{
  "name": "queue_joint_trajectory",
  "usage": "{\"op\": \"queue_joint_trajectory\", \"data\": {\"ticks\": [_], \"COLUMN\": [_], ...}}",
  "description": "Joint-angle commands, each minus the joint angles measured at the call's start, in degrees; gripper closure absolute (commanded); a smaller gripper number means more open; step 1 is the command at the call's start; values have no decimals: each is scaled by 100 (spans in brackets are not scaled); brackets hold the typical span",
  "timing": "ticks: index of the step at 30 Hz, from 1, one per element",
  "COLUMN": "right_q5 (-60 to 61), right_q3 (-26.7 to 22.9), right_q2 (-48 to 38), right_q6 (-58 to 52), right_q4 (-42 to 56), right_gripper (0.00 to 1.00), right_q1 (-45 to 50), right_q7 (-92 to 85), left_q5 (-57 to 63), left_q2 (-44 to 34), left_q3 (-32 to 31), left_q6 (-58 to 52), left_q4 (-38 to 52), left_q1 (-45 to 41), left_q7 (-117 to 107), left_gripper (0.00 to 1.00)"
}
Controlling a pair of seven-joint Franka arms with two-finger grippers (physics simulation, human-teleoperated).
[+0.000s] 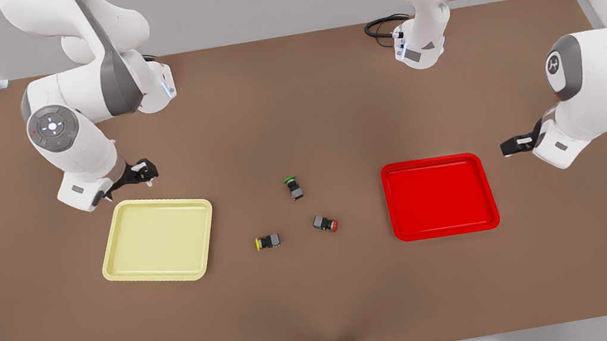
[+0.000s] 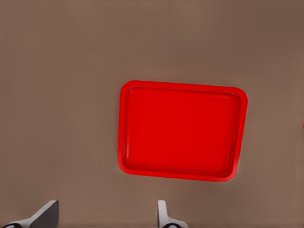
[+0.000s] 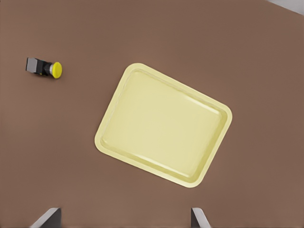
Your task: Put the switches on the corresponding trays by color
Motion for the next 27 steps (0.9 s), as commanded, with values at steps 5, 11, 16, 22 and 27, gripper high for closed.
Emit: {"op": "queue_joint_trajectory", "data": {"ticks": [5,11,16,22,27], "right_q5": [70,1608,1828,2232,2232], "right_q3": [18,-87,-835,-1072,-1072], "right_q2": [1207,2790,3246,3695,3844], "right_q6": [377,2487,2681,3058,3445], "right_q4": [272,387,483,844,844], "right_gripper": [0,0,0,0,0], "right_q1": [1376,2098,2133,2159,2159], "right_q7": [3874,7322,7216,8138,8121], "left_q5": [2,2,-7,-6,20], "left_q2": [280,905,957,1256,1704], "left_q3": [-404,-475,-483,-641,-853], "left_q6": [-148,-78,-87,141,441], "left_q4": [55,538,538,574,758], "left_q1": [-185,-958,-967,-1213,-1503], "left_q7": [-366,-1210,-1228,-1824,-2844], "left_gripper": [0,0,0,0,0]}}
